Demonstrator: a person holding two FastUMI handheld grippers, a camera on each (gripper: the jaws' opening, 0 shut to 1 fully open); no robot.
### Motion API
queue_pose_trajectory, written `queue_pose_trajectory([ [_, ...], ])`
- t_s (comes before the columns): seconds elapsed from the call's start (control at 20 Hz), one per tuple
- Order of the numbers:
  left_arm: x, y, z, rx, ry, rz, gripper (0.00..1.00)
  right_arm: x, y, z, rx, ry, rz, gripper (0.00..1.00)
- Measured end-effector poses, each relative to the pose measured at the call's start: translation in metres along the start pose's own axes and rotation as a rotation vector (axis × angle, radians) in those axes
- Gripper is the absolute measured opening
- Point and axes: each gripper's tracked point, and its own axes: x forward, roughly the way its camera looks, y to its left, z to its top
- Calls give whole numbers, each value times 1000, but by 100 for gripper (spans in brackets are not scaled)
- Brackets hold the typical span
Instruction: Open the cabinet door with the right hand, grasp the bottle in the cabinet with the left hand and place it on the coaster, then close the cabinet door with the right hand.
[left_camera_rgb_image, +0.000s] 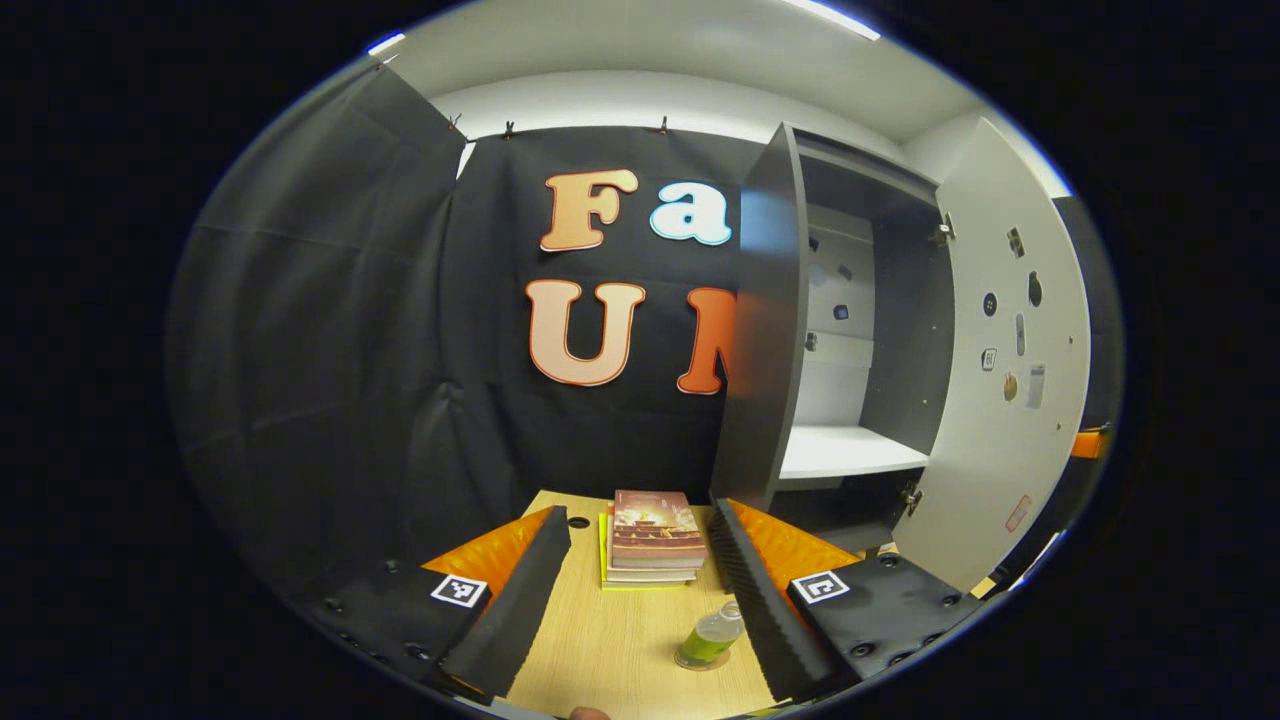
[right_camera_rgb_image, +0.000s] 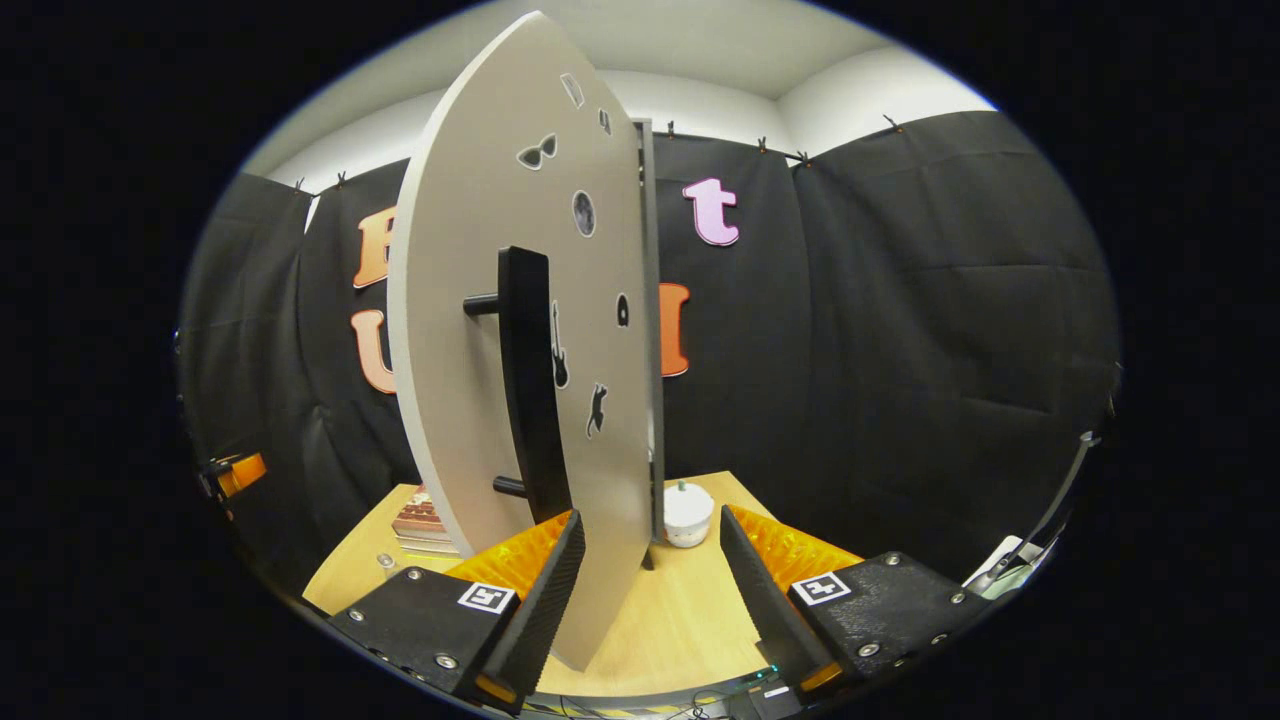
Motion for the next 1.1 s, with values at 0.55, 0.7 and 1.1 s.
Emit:
queue_pose_trajectory([
  [0.55, -9, 79, 29, -20, -34, 95, 95, 74, 123, -11, 85, 11, 218, 96],
  [0.7, -11, 97, 34, -23, -42, 114, 96, 86, 140, -10, 101, 3, 261, 89],
  [1.1, -15, 127, 37, 2, -48, 154, 94, 114, 166, 7, 113, -7, 289, 89],
])
